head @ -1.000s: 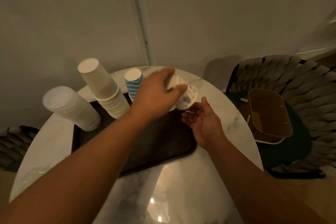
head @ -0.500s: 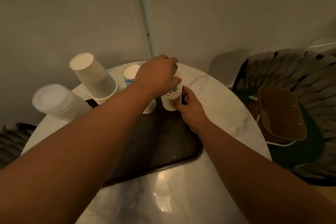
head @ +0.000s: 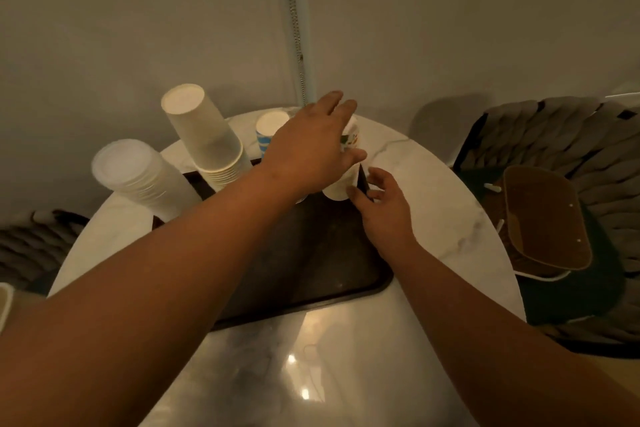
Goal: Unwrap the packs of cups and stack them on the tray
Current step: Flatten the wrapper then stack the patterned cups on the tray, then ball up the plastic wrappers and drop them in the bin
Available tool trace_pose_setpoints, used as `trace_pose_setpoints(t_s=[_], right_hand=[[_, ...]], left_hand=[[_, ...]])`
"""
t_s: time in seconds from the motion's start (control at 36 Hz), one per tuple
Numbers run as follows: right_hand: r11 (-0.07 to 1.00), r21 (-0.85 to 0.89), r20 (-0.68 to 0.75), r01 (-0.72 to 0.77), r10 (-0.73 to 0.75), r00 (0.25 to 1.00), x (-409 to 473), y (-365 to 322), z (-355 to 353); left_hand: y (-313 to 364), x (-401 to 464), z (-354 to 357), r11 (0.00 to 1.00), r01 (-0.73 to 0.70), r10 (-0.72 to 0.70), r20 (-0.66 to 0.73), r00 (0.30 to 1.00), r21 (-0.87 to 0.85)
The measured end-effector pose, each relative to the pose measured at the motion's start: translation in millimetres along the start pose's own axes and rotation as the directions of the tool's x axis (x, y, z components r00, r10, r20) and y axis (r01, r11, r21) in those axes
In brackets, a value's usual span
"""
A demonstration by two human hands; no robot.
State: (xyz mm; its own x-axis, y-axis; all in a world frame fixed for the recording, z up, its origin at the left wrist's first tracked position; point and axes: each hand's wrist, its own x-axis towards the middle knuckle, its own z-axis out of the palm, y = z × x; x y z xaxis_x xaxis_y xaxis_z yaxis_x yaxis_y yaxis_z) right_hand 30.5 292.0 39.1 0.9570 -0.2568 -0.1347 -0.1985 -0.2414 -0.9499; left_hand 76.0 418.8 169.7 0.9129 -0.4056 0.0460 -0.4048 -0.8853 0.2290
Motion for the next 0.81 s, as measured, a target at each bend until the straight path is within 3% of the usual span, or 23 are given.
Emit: trace_pose_setpoints(t_s=[0.08, 0.19, 0.31, 0.42, 0.5, 0.56, 0.64, 0.72, 0.81], right_hand=[[0.998, -0.035, -0.048, 0.060, -0.061, 0.997, -27, 4, -1], [0.997, 0.058, 0.047, 0.059, -0.062, 0.997, -66, -3, 17], [0.992, 0.081, 0.184, 0.093, -0.106, 0.977, -107, -8, 45], [0.983, 0.008, 0.333, 0.183, -0.175, 0.926, -141, -7, 71], [0.959, -0.111, 0.437, 0.260, -0.188, 0.880, -167, -4, 91], [0.886, -0.280, 0.548, 0.369, -0.168, 0.819, -183, -4, 105], [0.663, -0.540, 0.646, 0.518, -0.068, 0.760, -203, 1, 122], [0.505, -0.685, 0.606, 0.526, -0.007, 0.796, -217, 2, 135], [0.462, -0.738, 0.551, 0.491, -0.006, 0.834, -224, 1, 139]], left_hand=[[-7, -50, -13, 0.995, -0.078, 0.072, -0.094, 0.993, -0.058], [-27, -119, -8, 0.985, -0.072, 0.048, -0.151, 0.987, -0.155], [-49, -174, 8, 0.973, 0.088, -0.103, -0.062, 0.993, -0.216], [-90, -229, 25, 0.964, 0.236, -0.218, 0.141, 0.966, -0.124], [-126, -266, 33, 0.971, 0.237, -0.216, 0.316, 0.924, -0.029], [-147, -284, 35, 0.983, 0.183, -0.177, 0.423, 0.889, 0.028], [-166, -301, 43, 0.992, 0.074, -0.117, 0.499, 0.859, 0.106], [-170, -310, 56, 0.970, -0.020, -0.117, 0.538, 0.835, 0.241], [-170, -312, 62, 0.960, -0.049, -0.098, 0.492, 0.865, 0.277]])
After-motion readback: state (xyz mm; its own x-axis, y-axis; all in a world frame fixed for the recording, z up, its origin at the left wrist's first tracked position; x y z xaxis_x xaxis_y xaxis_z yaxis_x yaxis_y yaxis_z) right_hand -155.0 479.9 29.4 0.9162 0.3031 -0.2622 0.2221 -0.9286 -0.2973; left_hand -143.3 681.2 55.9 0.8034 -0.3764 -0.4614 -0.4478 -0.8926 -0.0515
